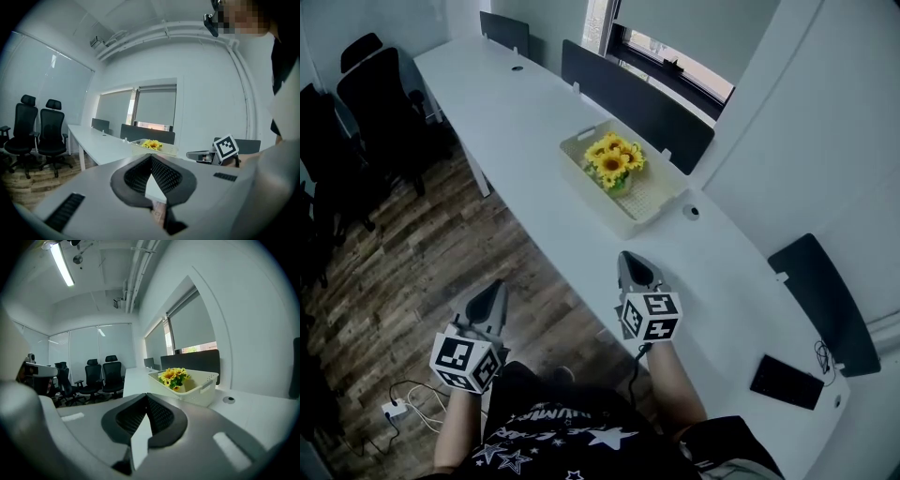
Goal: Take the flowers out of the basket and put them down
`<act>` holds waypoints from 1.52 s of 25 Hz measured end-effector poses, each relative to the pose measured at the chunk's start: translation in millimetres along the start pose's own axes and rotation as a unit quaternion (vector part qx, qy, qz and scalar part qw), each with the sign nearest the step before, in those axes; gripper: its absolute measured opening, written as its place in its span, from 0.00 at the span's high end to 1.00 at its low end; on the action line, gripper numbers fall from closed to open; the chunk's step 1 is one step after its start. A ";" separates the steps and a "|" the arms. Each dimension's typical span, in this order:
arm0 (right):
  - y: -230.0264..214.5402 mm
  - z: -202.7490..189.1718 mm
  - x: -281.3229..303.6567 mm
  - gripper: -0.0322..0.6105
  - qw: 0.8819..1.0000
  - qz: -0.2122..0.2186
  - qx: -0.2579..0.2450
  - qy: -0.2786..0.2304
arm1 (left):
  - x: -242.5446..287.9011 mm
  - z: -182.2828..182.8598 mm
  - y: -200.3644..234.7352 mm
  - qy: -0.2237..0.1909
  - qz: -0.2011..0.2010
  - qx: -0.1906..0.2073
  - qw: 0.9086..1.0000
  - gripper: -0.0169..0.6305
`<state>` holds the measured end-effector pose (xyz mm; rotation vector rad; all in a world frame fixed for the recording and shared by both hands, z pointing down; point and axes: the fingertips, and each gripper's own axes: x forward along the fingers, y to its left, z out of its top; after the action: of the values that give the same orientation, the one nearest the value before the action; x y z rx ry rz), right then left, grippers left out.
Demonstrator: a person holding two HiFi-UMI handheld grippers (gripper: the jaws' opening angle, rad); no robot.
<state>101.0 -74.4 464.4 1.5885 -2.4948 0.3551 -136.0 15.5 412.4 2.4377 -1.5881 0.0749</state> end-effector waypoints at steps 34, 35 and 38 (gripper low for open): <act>-75.5 43.3 94.6 0.95 0.964 -0.259 0.056 0.002 | 266.3 63.1 108.7 0.044 -0.235 0.024 0.971 0.96; -74.8 42.0 95.6 0.95 0.962 -0.268 0.059 0.006 | 274.3 64.2 109.8 0.047 -0.244 0.025 0.968 0.96; -73.4 36.4 96.9 0.95 0.954 -0.290 0.067 0.018 | 296.3 67.1 111.3 0.054 -0.269 0.030 0.961 0.96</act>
<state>126.4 -198.8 463.1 2.2356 -1.8805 0.4611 -120.8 -307.7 415.2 2.7656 -0.8459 0.1594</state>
